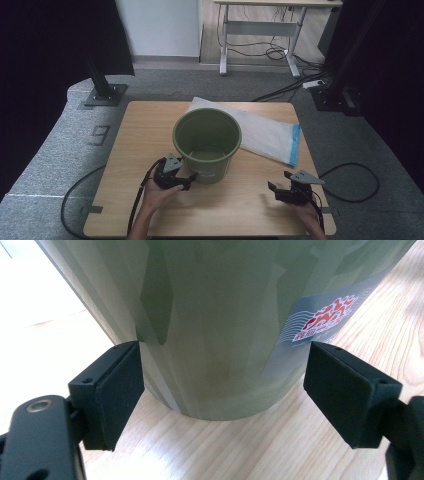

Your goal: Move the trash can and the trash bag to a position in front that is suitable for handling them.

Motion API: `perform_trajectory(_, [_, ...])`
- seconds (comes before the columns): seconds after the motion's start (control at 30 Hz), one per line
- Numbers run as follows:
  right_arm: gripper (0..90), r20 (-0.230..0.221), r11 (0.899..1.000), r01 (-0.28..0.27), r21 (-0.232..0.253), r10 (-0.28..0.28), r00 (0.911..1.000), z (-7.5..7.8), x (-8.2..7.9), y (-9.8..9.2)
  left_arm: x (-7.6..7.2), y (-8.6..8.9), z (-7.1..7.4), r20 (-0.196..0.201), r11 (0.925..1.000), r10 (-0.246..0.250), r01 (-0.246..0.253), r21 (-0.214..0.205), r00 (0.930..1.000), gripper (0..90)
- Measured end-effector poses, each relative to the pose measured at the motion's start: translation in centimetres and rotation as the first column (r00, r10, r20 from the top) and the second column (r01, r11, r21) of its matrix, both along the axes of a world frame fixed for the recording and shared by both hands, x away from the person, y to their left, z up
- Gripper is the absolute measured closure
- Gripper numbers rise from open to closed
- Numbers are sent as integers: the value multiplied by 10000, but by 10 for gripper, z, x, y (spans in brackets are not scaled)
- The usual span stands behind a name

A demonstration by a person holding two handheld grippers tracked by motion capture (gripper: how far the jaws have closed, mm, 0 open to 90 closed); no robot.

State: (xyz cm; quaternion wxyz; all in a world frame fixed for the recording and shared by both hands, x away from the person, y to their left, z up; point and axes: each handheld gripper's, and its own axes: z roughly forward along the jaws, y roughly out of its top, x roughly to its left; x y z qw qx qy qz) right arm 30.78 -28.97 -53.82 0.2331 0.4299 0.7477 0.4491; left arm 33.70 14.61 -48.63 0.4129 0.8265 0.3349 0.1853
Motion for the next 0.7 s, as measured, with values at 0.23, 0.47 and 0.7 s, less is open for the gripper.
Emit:
perform_trajectory(0.23, [169,-13,10000,-39,-87,39,10000,0,0,0,6,-11,3,-41,9998,-129,128,-137,9999,173])
perform_trajectory(0.47, [173,26,10000,40,-20,-40,10000,1,-1,-3,-11,4,12,75,10000,-11,11,-27,10000,160])
perform_trajectory(0.7, [183,76,10000,31,-28,-31,10000,3,-2,-3,-39,31,5,-80,9991,358,-360,-221,9993,154])
